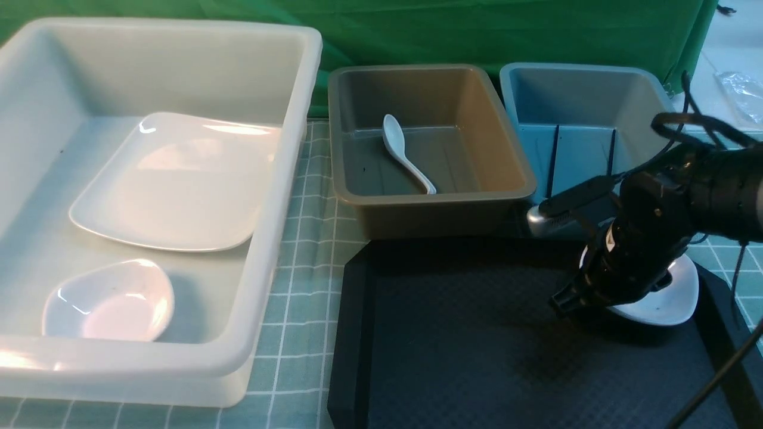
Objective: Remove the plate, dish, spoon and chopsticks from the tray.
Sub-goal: Use the right arm to grab a small plate from the dinner plate, then use the right arm to put the small plate into the large storage box on the left
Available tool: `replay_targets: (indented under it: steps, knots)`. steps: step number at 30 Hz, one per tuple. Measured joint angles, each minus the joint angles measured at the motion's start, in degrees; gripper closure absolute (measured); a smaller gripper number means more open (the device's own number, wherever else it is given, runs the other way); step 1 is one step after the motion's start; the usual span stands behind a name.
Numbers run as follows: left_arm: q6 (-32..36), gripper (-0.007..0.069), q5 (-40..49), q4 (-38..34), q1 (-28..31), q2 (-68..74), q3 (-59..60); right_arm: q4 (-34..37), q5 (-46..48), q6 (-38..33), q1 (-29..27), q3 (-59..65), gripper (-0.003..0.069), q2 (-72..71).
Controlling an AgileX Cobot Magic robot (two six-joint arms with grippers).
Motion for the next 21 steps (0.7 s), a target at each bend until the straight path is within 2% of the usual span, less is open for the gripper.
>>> replay_targets:
  steps: [2, 5, 6, 7, 11, 15, 19, 21]
  knots:
    - [0.0, 0.0615, 0.0, 0.0, 0.0, -0.04, 0.0, 0.04, -0.39, 0.14, 0.0, 0.0, 0.0141, 0.93]
    - [0.0, 0.0615, 0.0, 0.0, 0.0, -0.04, 0.0, -0.64, -0.89, 0.14, -0.09, 0.0, 0.0354, 1.04]
    - [0.0, 0.0615, 0.0, 0.0, 0.0, -0.04, 0.0, -0.77, -0.89, 0.14, -0.09, 0.0, 0.0371, 1.04]
    - [0.0, 0.0615, 0.0, 0.0, 0.0, -0.04, 0.0, -1.88, -0.95, -0.08, -0.09, -0.06, 0.0459, 0.68]
    - [0.0, 0.0615, -0.07, 0.0, 0.0, -0.04, 0.0, -2.19, 1.2, -0.08, 0.69, -0.08, 0.0503, -1.98]
    - [0.06, 0.0615, -0.11, 0.0, 0.0, 0.01, 0.0, -0.21, 4.04, -0.03, 5.21, -0.01, 0.0592, -8.21]
    - [0.06, 0.0615, -0.63, 0.0, 0.0, 0.01, 0.0, 3.67, 3.34, -0.03, 10.44, -1.93, 0.0599, -15.63]
    - [0.06, 0.0615, -1.83, 0.0, 0.0, 0.01, 0.0, 8.0, 2.73, -0.8, 12.84, -6.21, 0.0599, -18.59]
